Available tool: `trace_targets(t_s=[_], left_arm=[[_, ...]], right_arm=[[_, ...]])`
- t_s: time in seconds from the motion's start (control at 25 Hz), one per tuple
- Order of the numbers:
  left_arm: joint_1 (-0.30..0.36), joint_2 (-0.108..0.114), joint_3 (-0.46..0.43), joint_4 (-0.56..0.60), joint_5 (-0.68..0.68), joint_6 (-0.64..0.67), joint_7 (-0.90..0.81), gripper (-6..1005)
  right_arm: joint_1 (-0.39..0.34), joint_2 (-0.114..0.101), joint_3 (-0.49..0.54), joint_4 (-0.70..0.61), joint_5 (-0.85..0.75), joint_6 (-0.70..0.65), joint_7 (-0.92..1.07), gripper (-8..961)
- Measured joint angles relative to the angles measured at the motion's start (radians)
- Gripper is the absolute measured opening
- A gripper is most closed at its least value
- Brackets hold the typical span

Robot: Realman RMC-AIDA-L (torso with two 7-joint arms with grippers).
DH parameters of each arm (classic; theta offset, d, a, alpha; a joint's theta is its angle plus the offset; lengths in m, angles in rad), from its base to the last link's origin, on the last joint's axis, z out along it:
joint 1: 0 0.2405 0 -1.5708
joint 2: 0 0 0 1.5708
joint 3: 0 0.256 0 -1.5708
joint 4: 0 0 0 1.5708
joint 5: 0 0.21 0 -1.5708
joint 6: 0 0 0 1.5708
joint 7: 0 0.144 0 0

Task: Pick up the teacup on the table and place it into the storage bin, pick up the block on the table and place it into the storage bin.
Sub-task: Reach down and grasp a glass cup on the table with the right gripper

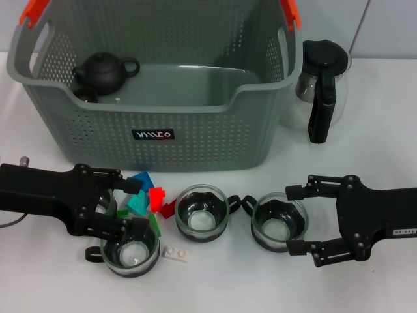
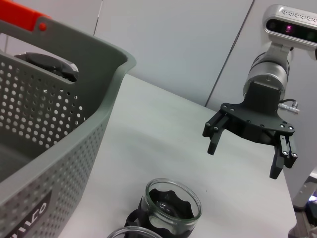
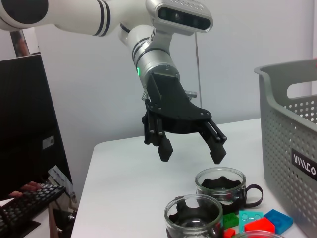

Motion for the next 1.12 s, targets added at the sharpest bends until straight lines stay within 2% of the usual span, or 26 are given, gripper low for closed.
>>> trace_targets(t_s=[0.72,0.96,1.12], left_arm=[[0.003,0.002,-0.010,0.005,-0.006,0.011,0.008,874],[0.007,0.008,-0.086,0.003,-0.013,0.052,0.008,874],[0.008,0.010,-0.110,0.002,-0.013,0.057,0.006,874]], right_arm=[[-0.001,-0.001,0.005,0.005,0.002,0.000,0.024,910],[0.000,-0.018,0.007,-0.004,0.002,-0.003,0.114,907],[-0.002,-0.032,0.008,-0.078,0.001,-0.068,0.196,905]])
